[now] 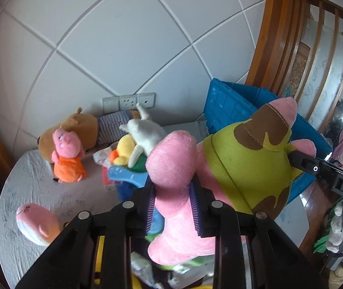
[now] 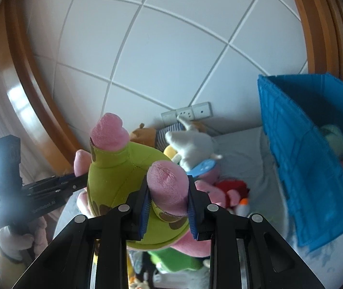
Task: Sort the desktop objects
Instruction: 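Lift the pink plush with both tools and carry it over the crate, then lower the pink plush into the crate and open both tools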
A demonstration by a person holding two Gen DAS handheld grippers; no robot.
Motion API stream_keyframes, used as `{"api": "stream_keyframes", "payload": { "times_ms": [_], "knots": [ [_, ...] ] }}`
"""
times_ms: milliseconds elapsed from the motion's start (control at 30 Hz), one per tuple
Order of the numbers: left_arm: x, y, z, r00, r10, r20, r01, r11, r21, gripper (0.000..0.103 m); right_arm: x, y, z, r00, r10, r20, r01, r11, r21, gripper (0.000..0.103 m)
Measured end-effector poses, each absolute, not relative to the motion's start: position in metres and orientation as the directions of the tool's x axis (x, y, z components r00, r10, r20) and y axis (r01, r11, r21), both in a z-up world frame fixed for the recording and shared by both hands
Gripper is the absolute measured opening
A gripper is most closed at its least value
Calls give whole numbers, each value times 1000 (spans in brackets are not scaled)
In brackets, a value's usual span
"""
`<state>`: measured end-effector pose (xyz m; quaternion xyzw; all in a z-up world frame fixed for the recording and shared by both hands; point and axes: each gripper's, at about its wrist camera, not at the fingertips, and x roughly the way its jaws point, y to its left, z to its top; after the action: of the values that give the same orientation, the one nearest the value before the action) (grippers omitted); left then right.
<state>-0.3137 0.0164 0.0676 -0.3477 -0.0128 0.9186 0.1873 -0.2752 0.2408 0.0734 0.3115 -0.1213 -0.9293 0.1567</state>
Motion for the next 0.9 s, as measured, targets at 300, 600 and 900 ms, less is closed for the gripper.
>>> {"api": "stream_keyframes", "payload": {
  "times_ms": [300, 600, 900],
  "knots": [
    [-341, 116, 136, -732, 391, -558, -415, -905, -90, 26, -281, 328, 128, -827, -329, -455, 189, -926, 327, 26],
    [-376, 302, 185, -742, 440, -505, -474, -878, -68, 26, -297, 493, 187, -880, -273, -389, 166, -944, 285, 26],
    [-416, 457, 140, -650, 468, -599, -521, -848, -96, 26, -329, 643, 170, -862, -201, -466, 82, -961, 264, 26]
  ]
}}
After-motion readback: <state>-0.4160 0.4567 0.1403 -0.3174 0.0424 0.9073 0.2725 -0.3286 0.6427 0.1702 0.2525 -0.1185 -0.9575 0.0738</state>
